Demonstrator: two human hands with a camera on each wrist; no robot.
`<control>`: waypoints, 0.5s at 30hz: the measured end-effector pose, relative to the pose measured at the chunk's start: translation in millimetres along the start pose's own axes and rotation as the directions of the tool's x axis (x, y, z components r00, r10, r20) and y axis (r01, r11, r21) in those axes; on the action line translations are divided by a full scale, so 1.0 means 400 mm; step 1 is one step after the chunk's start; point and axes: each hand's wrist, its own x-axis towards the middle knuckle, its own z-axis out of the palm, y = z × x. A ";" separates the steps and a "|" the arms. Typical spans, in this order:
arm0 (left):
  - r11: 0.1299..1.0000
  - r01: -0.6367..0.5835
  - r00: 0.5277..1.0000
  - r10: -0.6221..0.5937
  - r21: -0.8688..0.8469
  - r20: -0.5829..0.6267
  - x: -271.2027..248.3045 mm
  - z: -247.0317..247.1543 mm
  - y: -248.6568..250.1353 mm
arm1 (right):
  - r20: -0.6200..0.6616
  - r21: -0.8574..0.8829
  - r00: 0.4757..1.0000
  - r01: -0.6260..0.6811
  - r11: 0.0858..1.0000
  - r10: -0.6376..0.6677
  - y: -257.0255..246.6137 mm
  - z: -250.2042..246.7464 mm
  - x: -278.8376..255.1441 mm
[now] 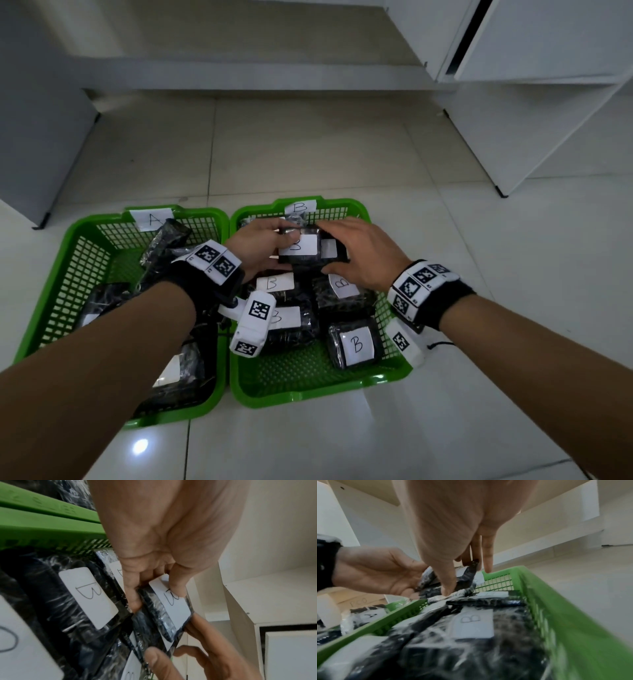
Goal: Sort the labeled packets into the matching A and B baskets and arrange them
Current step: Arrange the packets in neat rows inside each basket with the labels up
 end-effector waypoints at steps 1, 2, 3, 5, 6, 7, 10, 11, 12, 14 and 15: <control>0.999 -0.001 1.000 0.000 -0.048 -0.015 0.006 -0.004 0.006 | 0.008 -0.050 1.000 0.006 0.999 -0.006 0.013 -0.007 0.009; 0.995 -0.011 0.999 0.007 -0.100 -0.039 0.014 -0.010 0.014 | 0.010 -0.105 1.000 0.007 0.994 -0.006 0.030 -0.018 0.019; 0.989 -0.032 0.997 0.022 -0.142 -0.076 0.022 -0.017 0.022 | 0.009 -0.160 1.000 0.004 0.987 -0.002 0.051 -0.029 0.029; 0.984 -0.085 0.986 0.060 -0.155 -0.156 0.040 -0.031 0.042 | 0.024 -0.248 1.000 -0.002 0.969 0.008 0.090 -0.045 0.053; 0.984 -0.107 0.980 0.079 -0.145 -0.184 0.047 -0.036 0.051 | 0.038 -0.257 0.999 -0.001 0.966 0.011 0.105 -0.044 0.064; 0.983 -0.125 0.975 0.097 -0.135 -0.199 0.053 -0.038 0.060 | 0.054 -0.245 0.998 -0.005 0.969 0.019 0.115 -0.038 0.076; 0.985 -0.154 0.964 0.133 -0.076 -0.231 0.066 -0.034 0.069 | 0.098 -0.204 0.994 -0.031 0.979 0.052 0.118 -0.009 0.105; 0.986 -0.159 0.960 0.146 -0.039 -0.241 0.071 -0.031 0.066 | 0.112 -0.206 0.992 -0.034 0.978 0.058 0.119 0.001 0.113; 0.987 -0.164 0.955 0.159 0.004 -0.251 0.077 -0.030 0.062 | 0.124 -0.215 0.990 -0.036 0.976 0.064 0.120 0.008 0.120; 0.984 -0.169 0.948 0.180 0.064 -0.261 0.088 -0.022 0.054 | 0.134 -0.247 0.988 -0.038 0.968 0.073 0.129 0.019 0.130; 0.983 -0.167 0.946 0.182 0.078 -0.267 0.093 -0.018 0.051 | 0.135 -0.263 0.988 -0.037 0.964 0.075 0.131 0.022 0.133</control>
